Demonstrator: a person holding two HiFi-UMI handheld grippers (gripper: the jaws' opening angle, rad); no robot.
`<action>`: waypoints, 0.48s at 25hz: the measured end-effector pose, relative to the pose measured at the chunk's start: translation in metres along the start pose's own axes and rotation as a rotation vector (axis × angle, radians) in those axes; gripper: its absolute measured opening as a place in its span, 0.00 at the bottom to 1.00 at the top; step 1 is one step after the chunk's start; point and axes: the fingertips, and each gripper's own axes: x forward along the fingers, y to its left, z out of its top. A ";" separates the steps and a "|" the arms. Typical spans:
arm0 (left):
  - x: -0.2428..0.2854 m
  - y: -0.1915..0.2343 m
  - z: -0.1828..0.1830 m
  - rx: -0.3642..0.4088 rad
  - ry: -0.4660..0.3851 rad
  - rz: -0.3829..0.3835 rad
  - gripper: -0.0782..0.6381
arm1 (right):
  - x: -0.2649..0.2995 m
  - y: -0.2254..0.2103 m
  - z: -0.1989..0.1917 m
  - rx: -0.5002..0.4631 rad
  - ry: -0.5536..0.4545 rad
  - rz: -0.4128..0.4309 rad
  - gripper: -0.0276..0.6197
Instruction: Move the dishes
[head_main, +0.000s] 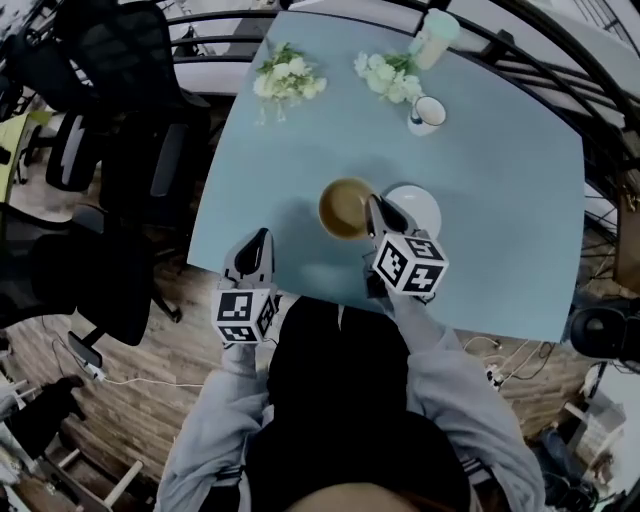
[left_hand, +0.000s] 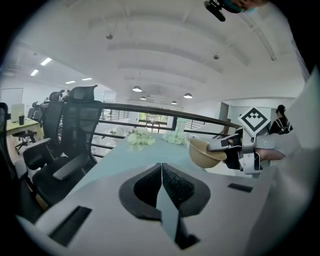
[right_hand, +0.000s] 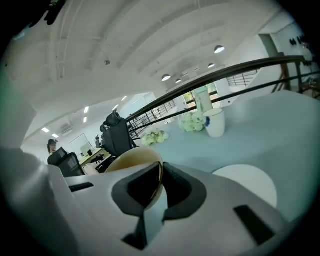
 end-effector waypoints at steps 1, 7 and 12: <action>0.006 -0.013 0.002 0.003 0.000 -0.025 0.13 | -0.009 -0.013 0.004 0.010 -0.010 -0.020 0.09; 0.044 -0.090 0.009 0.039 0.016 -0.166 0.13 | -0.064 -0.089 0.020 0.073 -0.069 -0.138 0.09; 0.069 -0.142 0.016 0.080 0.005 -0.223 0.13 | -0.100 -0.147 0.026 0.110 -0.096 -0.206 0.09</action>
